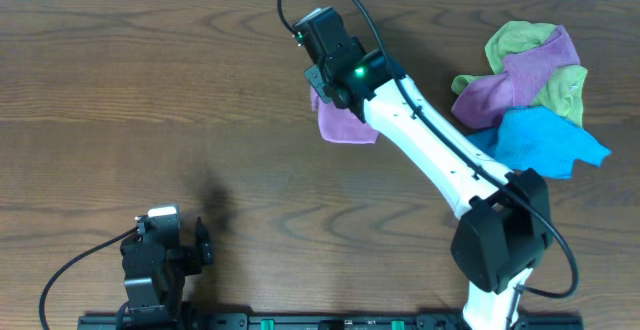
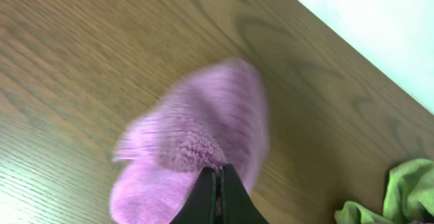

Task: Fold the cloth
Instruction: 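Lift and swing the pink towel forward to spread it out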

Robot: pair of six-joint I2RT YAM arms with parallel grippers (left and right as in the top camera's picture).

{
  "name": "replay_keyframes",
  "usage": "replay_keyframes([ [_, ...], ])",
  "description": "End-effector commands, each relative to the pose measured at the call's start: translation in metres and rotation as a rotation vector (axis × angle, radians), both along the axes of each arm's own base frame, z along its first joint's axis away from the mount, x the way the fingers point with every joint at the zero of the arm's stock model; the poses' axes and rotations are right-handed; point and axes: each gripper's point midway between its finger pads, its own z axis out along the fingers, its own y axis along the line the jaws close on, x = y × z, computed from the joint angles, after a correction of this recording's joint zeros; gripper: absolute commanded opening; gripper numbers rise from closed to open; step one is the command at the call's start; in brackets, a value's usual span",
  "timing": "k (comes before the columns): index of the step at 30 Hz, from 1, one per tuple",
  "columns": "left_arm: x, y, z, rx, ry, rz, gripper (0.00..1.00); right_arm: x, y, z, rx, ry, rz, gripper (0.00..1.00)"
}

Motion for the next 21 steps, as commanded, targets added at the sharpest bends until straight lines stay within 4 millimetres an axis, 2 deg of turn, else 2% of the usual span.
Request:
replay_keyframes([
  [1,-0.007,0.002,-0.011,0.000,0.047,0.017,0.95,0.001,0.000,0.014,0.042,-0.004,0.031,0.01],
  [4,-0.007,0.002,-0.011,0.000,0.047,0.017,0.95,-0.011,0.032,0.015,0.109,0.012,0.119,0.01],
  [6,-0.007,0.002,-0.011,0.000,0.047,0.017,0.95,-0.016,0.040,0.016,0.081,0.003,0.157,0.01],
  [7,-0.007,0.002,-0.011,0.000,0.047,0.017,0.95,-0.015,0.037,0.017,0.050,-0.013,0.149,0.01],
  [8,-0.007,0.002,-0.011,0.000,0.047,0.017,0.95,-0.011,0.030,0.019,0.018,-0.036,0.117,0.01],
  [11,-0.007,0.002,-0.011,0.000,0.047,0.017,0.95,0.009,-0.011,0.032,-0.110,-0.142,-0.049,0.01],
  [14,-0.007,0.002,-0.011,0.000,0.047,0.017,0.95,0.029,-0.066,0.047,-0.208,-0.220,-0.231,0.01],
  [18,-0.007,0.002,-0.011,0.000,0.047,0.017,0.95,0.046,-0.130,0.067,-0.273,-0.294,-0.427,0.01],
  [19,-0.007,0.002,-0.011,0.000,0.047,0.017,0.95,0.050,-0.140,0.077,-0.275,-0.330,-0.470,0.01],
  [20,-0.007,0.002,-0.011,0.000,0.047,0.017,0.96,0.053,-0.141,0.085,-0.261,-0.350,-0.481,0.01],
  [21,-0.007,0.002,-0.011,0.000,0.047,0.017,0.95,0.054,-0.133,0.089,-0.227,-0.354,-0.464,0.01],
])
